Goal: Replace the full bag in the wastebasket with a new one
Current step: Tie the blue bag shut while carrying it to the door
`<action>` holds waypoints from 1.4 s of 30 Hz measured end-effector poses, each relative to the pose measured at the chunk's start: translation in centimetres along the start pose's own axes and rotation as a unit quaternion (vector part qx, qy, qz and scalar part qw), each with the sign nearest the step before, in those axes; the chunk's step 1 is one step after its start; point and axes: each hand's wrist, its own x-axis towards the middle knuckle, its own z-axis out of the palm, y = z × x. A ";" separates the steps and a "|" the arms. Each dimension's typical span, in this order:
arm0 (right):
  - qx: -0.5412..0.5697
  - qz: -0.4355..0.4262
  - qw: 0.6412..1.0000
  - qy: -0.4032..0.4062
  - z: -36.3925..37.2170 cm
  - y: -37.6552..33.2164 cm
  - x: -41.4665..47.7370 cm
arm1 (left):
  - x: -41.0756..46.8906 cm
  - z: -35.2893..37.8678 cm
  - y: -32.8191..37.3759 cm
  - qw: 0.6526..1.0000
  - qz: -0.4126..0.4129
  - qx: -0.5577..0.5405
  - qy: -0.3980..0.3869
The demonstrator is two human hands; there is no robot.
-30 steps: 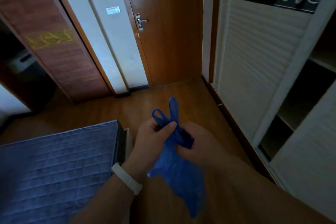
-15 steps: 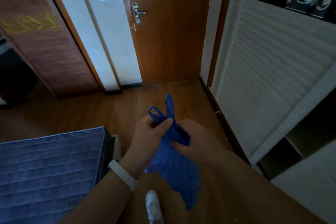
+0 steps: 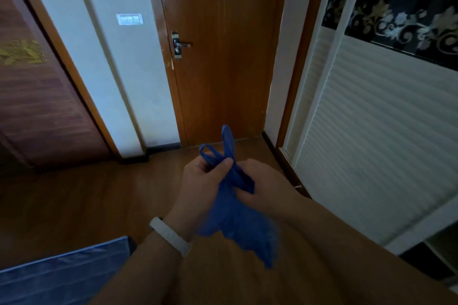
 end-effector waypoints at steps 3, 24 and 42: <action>0.006 -0.008 1.000 -0.012 1.7 -0.1 4.5 | 3.0 -2.7 0.2 0.999 -0.002 -0.027 0.024; 0.065 -0.075 0.990 -0.101 6.9 15.4 41.0 | 37.7 -11.4 -2.1 0.991 -0.045 0.018 0.126; 0.029 -0.090 0.989 -0.115 16.1 21.6 66.9 | 61.0 -25.4 -4.9 0.987 -0.071 -0.017 0.140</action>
